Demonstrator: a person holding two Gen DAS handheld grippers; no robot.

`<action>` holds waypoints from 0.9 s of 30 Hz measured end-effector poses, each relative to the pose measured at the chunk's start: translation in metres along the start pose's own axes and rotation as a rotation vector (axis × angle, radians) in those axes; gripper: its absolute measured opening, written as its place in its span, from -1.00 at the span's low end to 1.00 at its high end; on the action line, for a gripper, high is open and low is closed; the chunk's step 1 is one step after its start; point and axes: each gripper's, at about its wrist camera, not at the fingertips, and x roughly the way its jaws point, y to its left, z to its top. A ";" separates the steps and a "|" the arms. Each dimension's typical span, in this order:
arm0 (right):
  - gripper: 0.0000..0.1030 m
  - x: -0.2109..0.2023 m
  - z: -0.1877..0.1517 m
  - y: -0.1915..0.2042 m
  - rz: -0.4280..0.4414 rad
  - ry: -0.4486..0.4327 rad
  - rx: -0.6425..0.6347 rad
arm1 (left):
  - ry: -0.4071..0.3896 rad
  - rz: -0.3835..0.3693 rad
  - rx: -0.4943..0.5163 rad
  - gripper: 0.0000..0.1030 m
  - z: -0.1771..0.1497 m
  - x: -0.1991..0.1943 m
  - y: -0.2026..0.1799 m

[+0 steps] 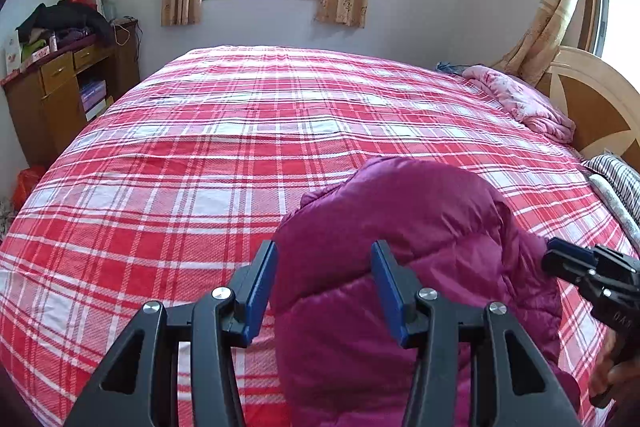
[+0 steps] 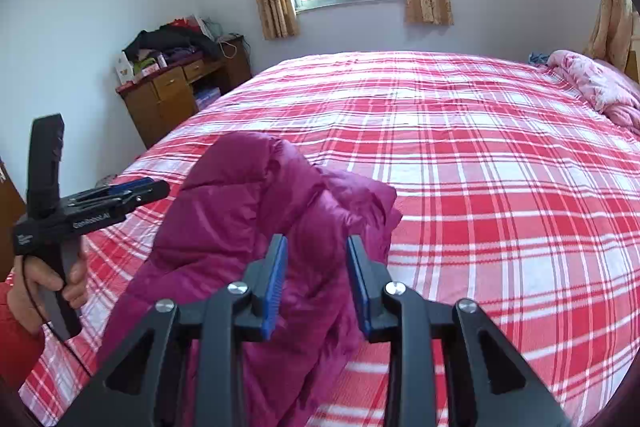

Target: Fold large clothes

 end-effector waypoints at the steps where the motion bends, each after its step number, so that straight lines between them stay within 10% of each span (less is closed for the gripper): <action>1: -0.34 0.010 0.001 0.000 -0.004 0.013 -0.009 | 0.010 0.019 0.008 -0.03 0.004 0.011 -0.004; 13: -0.38 0.078 -0.034 -0.029 0.111 0.145 0.187 | 0.036 0.157 0.090 0.06 -0.021 0.079 -0.007; 21: -0.37 0.069 -0.030 -0.027 0.094 0.145 0.211 | 0.069 0.129 0.032 0.08 -0.018 0.044 0.007; 27: 0.73 -0.009 -0.039 -0.036 0.164 -0.002 0.307 | -0.008 -0.088 -0.168 0.57 -0.037 -0.025 0.060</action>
